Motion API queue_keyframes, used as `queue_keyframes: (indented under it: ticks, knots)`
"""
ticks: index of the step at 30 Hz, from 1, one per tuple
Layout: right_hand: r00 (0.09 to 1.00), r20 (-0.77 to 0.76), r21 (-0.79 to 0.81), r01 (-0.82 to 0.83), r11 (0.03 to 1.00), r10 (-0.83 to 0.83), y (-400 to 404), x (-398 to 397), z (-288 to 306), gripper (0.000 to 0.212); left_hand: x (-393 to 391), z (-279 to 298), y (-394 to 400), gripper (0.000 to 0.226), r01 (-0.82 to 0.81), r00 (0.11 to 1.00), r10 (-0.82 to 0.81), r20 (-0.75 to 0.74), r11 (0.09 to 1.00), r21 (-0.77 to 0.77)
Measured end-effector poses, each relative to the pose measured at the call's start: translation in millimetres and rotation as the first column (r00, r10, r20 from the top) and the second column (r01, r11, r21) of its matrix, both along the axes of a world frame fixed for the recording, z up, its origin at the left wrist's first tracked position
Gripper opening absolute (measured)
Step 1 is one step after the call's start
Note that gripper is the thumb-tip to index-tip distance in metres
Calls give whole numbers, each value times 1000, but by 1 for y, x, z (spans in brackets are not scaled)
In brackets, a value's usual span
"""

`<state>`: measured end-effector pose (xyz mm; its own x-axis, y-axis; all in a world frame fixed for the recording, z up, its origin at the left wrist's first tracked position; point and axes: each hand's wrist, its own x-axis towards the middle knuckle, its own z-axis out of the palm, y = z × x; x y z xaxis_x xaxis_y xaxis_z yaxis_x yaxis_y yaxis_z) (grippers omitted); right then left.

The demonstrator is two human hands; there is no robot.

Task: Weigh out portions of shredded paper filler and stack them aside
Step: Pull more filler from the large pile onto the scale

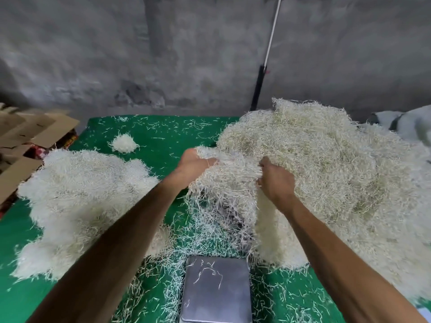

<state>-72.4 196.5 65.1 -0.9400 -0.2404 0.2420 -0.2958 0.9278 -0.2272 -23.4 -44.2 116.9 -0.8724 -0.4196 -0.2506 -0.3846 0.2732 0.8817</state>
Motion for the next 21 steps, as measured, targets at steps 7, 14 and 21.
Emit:
queue_keyframes:
  ticks: [7, 14, 21]
  knots:
    - [993, 114, 9, -13, 1000, 12, -15, -3, 7, 35, -2, 4, 0, 71, -60, 993, 71, -97, 992, 112]
    - [997, 60, 61, -58, 996, 54, -28, -12, 10, 19, -6, -4, 13, 88, -11, 996, 25, -82, 985, 172]
    - [910, 275, -75, 342, 937, -310, 73, -25, -9, 24, 2, 11, -77, 91, -346, 926, 368, -83, 916, 202]
